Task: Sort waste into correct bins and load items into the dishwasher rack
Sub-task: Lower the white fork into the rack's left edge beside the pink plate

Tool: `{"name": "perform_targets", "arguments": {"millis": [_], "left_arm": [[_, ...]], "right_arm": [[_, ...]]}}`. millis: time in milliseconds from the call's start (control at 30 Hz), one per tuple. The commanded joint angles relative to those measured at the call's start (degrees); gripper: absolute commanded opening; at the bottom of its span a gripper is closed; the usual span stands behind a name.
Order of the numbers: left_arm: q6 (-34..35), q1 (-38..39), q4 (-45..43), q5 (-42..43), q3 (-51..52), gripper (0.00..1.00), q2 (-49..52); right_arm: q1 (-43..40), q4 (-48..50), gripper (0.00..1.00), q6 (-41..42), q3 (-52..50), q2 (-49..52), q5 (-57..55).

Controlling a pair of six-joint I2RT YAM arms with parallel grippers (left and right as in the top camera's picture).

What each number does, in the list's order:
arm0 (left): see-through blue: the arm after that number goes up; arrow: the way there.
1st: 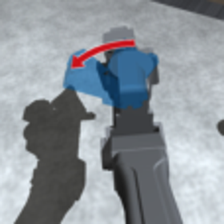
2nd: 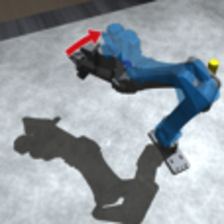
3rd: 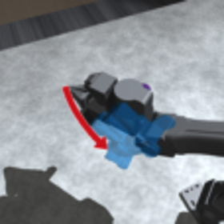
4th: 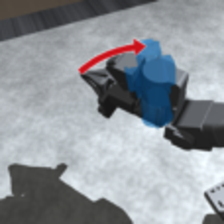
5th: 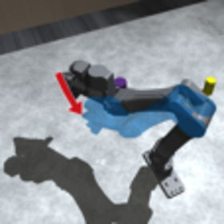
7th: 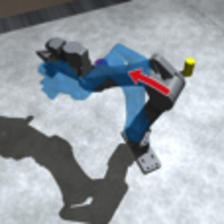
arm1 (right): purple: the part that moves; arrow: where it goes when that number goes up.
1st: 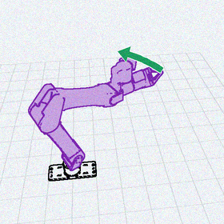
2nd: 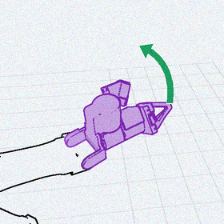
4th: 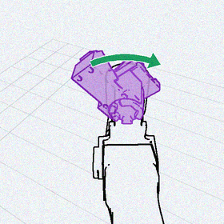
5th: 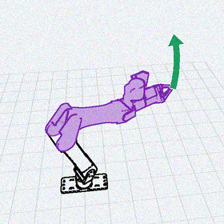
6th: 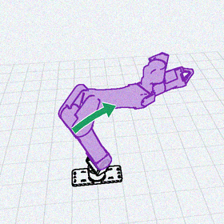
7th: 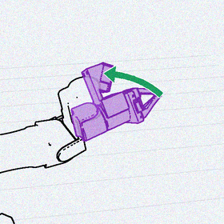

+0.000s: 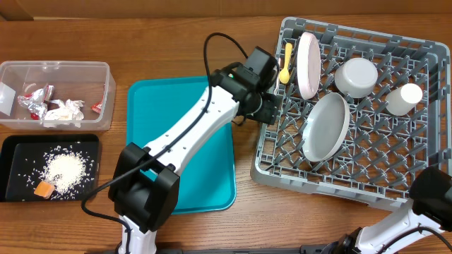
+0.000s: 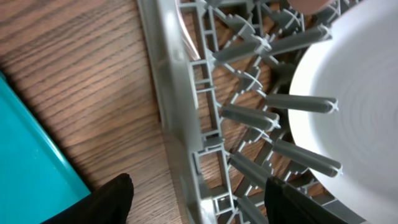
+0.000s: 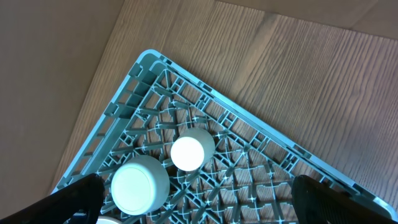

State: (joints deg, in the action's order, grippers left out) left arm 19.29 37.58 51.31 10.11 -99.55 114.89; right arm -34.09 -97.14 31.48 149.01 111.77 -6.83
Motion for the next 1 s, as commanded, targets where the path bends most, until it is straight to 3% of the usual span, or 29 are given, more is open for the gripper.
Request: {"name": "perform_targets", "arguments": {"millis": [0, 367, 600, 967], "left_arm": [[-1.77, 0.50, 0.79, -2.80, -0.57, 0.70, 1.70], [2.25, 1.90, 4.92, -0.76, -0.35, 0.55, 5.77], [6.71, 1.95, 6.58, 0.98, -0.33, 0.04, 5.77], [11.19, 3.28, 7.41, 13.90, -0.33, 0.04, 5.75]], "right_arm": [[-0.07, 0.15, 1.00, 0.28, 0.09, -0.42, -0.44], [-0.07, 0.15, 1.00, 0.28, 0.09, -0.42, -0.44], [-0.07, 0.15, 1.00, 0.28, 0.09, -0.42, -0.44], [-0.07, 0.15, 1.00, 0.28, 0.09, -0.42, -0.44]]}}
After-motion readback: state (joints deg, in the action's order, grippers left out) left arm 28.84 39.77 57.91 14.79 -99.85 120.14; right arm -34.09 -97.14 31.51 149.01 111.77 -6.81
